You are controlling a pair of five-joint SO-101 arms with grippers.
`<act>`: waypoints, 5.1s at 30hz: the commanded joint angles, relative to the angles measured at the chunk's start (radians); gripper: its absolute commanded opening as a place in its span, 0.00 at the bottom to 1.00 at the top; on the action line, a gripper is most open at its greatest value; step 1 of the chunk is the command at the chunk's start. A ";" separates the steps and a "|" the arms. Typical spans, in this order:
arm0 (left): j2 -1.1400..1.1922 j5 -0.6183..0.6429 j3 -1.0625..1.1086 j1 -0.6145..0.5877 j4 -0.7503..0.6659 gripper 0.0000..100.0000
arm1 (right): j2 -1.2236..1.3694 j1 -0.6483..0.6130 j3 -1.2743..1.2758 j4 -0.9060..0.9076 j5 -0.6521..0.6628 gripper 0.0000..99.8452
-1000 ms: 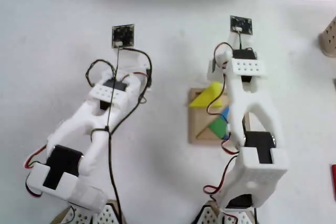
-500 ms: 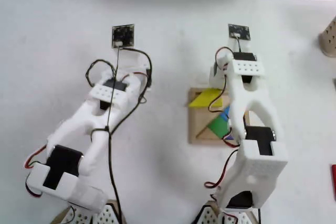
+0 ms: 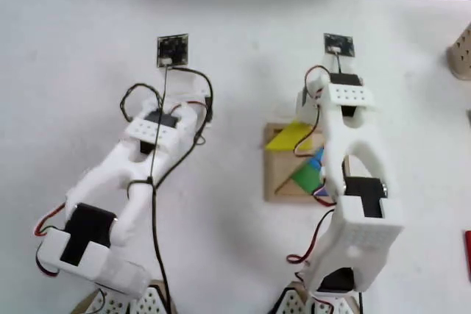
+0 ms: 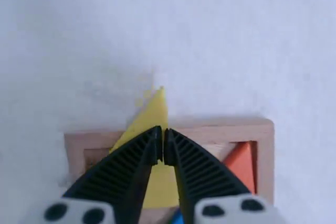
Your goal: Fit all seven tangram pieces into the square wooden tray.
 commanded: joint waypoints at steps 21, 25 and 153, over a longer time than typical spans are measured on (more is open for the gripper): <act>-0.002 -0.026 -0.008 0.016 -0.032 0.02 | 0.007 0.091 0.015 0.108 0.069 0.02; -0.002 -0.026 -0.008 0.016 -0.032 0.02 | 0.008 0.120 0.015 0.111 0.068 0.02; -0.001 -0.213 0.005 0.053 0.189 0.04 | -0.898 1.191 0.947 -0.302 0.040 0.28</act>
